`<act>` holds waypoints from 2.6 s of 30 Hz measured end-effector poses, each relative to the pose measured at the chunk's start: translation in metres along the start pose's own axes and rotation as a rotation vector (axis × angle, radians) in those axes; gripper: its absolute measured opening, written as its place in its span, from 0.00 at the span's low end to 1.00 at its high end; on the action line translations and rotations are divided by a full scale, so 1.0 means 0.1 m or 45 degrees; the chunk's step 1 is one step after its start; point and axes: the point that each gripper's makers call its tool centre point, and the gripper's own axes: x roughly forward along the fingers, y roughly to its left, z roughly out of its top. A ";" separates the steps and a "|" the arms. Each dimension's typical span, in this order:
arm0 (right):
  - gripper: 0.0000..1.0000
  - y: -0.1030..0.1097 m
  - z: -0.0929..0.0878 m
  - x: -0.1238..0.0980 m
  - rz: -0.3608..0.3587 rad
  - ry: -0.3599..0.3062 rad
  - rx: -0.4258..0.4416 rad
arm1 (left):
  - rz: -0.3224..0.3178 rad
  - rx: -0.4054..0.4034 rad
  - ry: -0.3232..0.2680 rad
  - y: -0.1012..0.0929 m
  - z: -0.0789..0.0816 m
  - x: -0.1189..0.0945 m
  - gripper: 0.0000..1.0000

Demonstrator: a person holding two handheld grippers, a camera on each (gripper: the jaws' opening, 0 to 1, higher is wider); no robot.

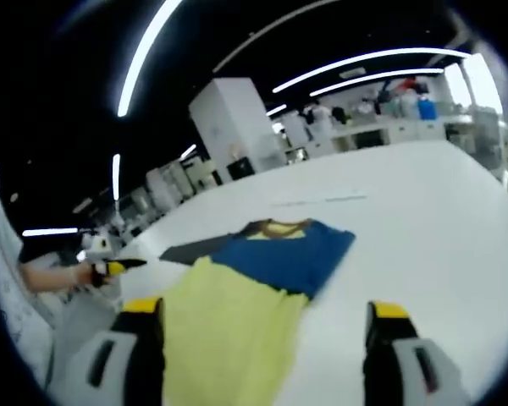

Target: Fold the garment on the visible template until the final outline fits inside the template.

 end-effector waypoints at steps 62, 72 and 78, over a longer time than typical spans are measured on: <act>0.91 0.02 -0.48 -0.38 -0.159 0.047 0.162 | 0.973 -0.303 -0.119 2.58 -0.09 -0.64 0.03; 0.90 0.01 -0.47 -0.37 -0.153 0.028 0.187 | 0.898 -0.348 -0.104 2.49 0.03 -0.58 0.00; 0.89 -0.05 -0.48 -0.36 -0.139 0.016 0.193 | 0.781 -0.253 -0.112 2.17 0.28 -0.39 0.00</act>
